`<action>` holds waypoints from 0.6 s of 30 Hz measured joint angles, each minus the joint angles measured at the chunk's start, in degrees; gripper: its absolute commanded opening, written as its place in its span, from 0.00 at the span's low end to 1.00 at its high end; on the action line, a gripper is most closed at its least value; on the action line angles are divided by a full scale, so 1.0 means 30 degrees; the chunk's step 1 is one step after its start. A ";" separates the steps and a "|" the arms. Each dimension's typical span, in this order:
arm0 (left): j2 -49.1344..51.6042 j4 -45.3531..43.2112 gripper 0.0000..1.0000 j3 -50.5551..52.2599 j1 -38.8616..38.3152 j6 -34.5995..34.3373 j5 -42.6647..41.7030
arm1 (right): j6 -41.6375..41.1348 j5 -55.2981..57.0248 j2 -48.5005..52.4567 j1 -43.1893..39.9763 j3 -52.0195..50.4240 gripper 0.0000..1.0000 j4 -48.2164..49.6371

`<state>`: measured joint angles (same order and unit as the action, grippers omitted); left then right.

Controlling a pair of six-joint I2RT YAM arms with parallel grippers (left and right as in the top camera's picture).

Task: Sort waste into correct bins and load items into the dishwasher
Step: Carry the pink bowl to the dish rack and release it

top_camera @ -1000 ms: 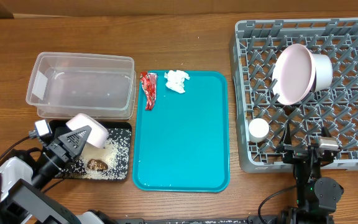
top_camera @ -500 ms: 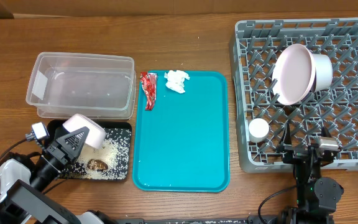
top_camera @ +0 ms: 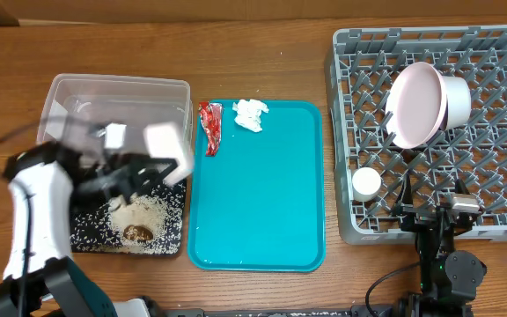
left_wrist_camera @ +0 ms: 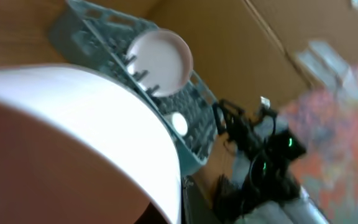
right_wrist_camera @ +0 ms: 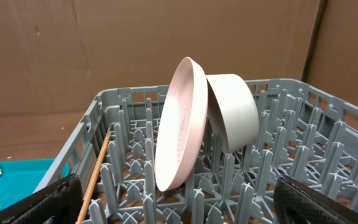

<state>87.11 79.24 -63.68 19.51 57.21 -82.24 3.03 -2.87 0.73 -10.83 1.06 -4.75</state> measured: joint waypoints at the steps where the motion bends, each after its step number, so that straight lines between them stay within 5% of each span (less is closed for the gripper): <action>1: -0.0036 -0.2572 0.04 -0.0248 -0.1027 -0.1734 0.0175 | 0.0000 -0.0015 0.0000 0.0000 0.0000 1.00 0.0000; 9: 0.0007 -2.2993 0.04 -0.1319 -0.9741 -2.0531 0.4947 | -0.0007 -0.0015 0.0000 0.0000 0.0000 1.00 0.0000; 18: 0.3388 -3.5867 0.04 -0.2550 -1.5671 -3.3390 0.9690 | 0.0000 -0.0015 0.0000 -0.0007 0.0000 1.00 -0.0015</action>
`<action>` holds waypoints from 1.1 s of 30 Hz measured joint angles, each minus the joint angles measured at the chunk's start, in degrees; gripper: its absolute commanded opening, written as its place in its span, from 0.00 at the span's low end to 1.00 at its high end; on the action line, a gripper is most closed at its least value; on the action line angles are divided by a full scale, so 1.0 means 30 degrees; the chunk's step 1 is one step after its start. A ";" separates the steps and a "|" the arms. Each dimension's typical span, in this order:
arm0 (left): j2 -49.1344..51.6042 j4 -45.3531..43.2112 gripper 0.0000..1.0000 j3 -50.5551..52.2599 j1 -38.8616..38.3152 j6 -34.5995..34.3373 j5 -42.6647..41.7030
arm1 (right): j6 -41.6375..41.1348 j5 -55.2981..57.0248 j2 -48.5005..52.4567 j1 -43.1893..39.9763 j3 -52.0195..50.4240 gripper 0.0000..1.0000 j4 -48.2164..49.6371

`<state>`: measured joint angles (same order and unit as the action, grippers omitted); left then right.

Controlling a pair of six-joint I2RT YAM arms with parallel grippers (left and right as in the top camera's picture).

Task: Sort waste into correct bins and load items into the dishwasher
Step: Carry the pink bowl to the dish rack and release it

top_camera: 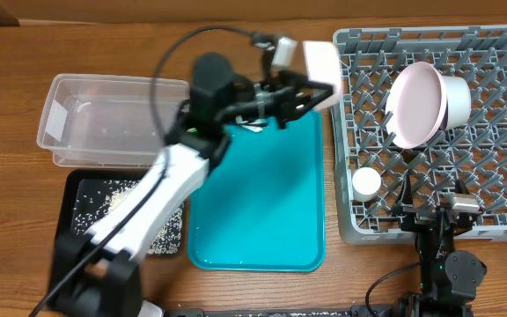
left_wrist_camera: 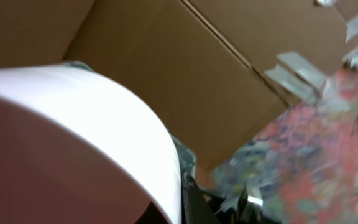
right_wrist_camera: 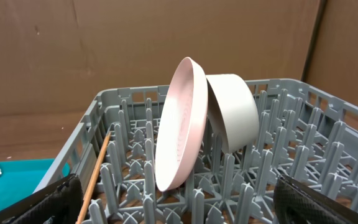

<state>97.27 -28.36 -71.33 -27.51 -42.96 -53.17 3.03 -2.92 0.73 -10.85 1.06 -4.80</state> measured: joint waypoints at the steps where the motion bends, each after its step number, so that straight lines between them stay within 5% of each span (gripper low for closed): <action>1: 0.0925 -0.0539 0.04 -0.0539 -0.0226 -0.0954 0.0073 | 0.0007 0.0007 0.0000 0.0007 0.0000 1.00 0.0015; 11: 1.0265 -0.1501 0.04 -0.8612 -0.1953 -0.6390 -0.0044 | -0.0007 0.0000 -0.0015 0.0007 0.0000 1.00 0.0015; 25: 1.3682 -0.2492 0.06 -1.0156 -0.3198 -0.7876 -0.0124 | 0.0000 0.0000 -0.0015 0.0007 0.0000 1.00 0.0015; 28: 1.3806 -0.2601 0.30 -1.0171 -0.3155 -0.7985 -0.0248 | 0.0000 0.0000 -0.0015 0.0007 0.0000 1.00 0.0007; 29: 1.3806 -0.2645 0.76 -1.0185 -0.3067 -0.8087 -0.0372 | 0.0000 0.0000 -0.0015 0.0007 0.0000 1.00 0.0000; 30: 1.3806 -0.2637 1.00 -1.0207 -0.3024 -0.8182 -0.0452 | 0.0000 0.0000 -0.0015 0.0007 0.0000 1.00 0.0015; 33: 1.3806 -0.2623 1.00 -1.0207 -0.2827 -0.8371 -0.0729 | 0.0000 0.0000 -0.0015 0.0007 0.0000 1.00 0.0007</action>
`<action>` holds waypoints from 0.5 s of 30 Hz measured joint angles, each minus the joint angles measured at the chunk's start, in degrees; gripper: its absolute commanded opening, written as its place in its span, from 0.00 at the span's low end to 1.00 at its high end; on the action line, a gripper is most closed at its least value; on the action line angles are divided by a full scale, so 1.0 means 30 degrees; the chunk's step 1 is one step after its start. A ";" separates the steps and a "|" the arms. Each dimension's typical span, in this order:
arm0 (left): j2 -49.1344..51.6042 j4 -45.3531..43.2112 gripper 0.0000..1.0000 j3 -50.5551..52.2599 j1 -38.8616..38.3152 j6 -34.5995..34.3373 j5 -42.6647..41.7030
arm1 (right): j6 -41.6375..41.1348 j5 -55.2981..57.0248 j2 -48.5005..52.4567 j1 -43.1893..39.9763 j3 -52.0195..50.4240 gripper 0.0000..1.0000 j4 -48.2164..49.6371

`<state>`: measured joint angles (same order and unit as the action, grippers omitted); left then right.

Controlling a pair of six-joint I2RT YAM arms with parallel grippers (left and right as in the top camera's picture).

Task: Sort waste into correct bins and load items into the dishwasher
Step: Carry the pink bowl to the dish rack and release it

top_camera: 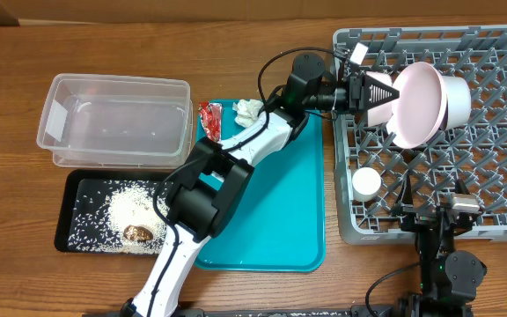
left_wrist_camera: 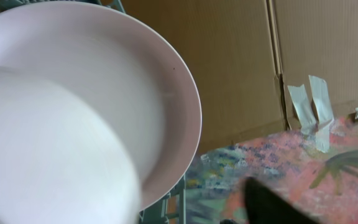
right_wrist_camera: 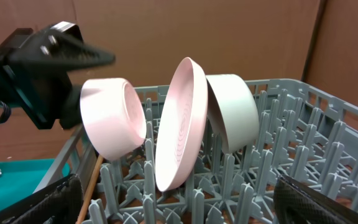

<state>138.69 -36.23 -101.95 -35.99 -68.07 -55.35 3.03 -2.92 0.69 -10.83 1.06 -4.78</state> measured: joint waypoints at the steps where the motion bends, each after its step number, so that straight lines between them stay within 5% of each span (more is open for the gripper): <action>1: 0.0000 -0.0007 1.00 0.0000 0.0080 -0.0109 -0.0138 | 0.0000 0.0007 0.0000 0.0000 0.0000 1.00 0.0000; 15: -0.0240 0.1253 1.00 -0.0022 0.1923 -0.1275 -0.2601 | -0.0007 -0.0007 0.0000 0.0000 0.0000 1.00 0.0000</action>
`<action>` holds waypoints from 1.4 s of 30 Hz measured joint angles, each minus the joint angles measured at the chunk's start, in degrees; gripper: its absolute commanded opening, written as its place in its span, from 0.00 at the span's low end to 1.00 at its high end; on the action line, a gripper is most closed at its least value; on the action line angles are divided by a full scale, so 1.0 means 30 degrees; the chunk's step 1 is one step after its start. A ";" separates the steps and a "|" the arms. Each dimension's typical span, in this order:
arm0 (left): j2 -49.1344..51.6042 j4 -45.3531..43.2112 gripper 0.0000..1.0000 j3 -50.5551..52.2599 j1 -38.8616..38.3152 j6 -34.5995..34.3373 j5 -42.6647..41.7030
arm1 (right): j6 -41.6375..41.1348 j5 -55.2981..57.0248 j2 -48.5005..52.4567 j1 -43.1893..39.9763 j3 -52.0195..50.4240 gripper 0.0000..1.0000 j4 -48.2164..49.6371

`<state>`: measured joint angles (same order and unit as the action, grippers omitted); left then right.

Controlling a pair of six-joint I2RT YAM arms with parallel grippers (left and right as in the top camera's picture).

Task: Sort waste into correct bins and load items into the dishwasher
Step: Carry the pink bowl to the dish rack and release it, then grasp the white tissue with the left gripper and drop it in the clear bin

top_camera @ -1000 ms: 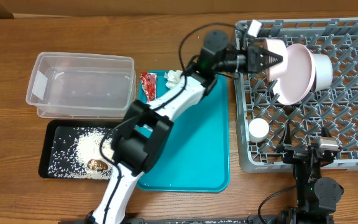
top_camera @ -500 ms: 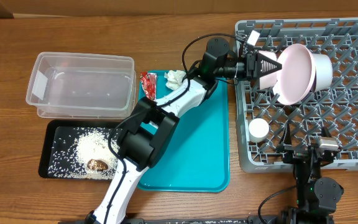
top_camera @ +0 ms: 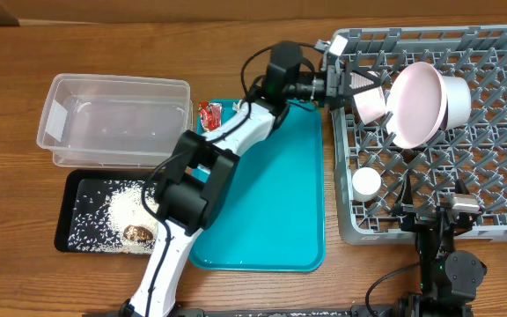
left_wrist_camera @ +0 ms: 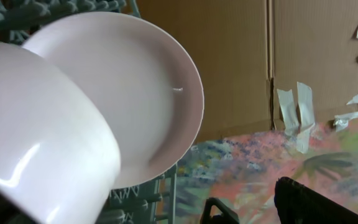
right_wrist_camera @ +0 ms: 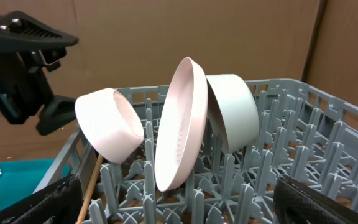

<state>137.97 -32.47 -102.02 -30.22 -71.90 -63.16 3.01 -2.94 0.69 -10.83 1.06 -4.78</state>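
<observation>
A pink bowl (top_camera: 369, 102) (right_wrist_camera: 108, 131) rests tilted in the grey dish rack (top_camera: 500, 204), just left of the upright pink plate (top_camera: 415, 107) (right_wrist_camera: 180, 127). My left gripper (top_camera: 340, 85) (right_wrist_camera: 61, 78) hangs at the rack's left edge, open and apart from the bowl. A pale bowl (top_camera: 457, 97) leans behind the plate. At the rack's near edge my right gripper (top_camera: 444, 219) (right_wrist_camera: 179, 206) stands open with nothing in it. A red wrapper (top_camera: 209, 114) lies on the teal tray (top_camera: 262, 211).
A clear plastic bin (top_camera: 113, 119) stands at the left, with a black tray (top_camera: 77, 231) of rice and scraps in front of it. A small white round item (top_camera: 366, 182) and a wooden chopstick (right_wrist_camera: 92, 180) lie in the rack. My left arm crosses the tray's top.
The left gripper has let go of the pink bowl and stands a little to the left of it. The bowl now leans in the rack beside the plate. The right arm is unchanged.
The left gripper held the pink bowl over the black tray at the left. Then it held the bowl above the teal tray's far end, then at the rack against the pink plate. Now the bowl sits in the rack and the gripper is open.
</observation>
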 measured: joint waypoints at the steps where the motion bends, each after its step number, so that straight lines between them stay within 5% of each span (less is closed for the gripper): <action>1: -0.0189 0.0925 1.00 -0.0015 0.0160 0.0131 -0.0058 | 0.0007 0.0007 0.0000 0.0000 0.0000 1.00 0.0022; 10: -0.3716 1.5081 1.00 -0.0233 0.1260 0.6142 0.1530 | 0.0007 0.0007 0.0000 0.0000 0.0000 1.00 0.0007; 18: -0.7322 2.4509 1.00 -0.0335 0.1115 1.3136 0.9180 | 0.0015 0.0007 -0.0022 0.0000 0.0000 1.00 0.0007; 30: -0.6244 2.6760 0.96 -0.0386 0.1064 1.6524 2.0997 | 0.0000 0.0007 -0.0022 0.0000 0.0000 1.00 0.0015; 42: -0.3184 2.7081 0.69 -0.0386 0.1071 1.7056 2.3569 | 0.0000 0.0007 -0.0022 -0.0007 0.0000 1.00 0.0007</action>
<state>128.42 48.77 -103.18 -27.00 -20.73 7.55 3.01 -2.92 0.62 -10.85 1.06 -4.75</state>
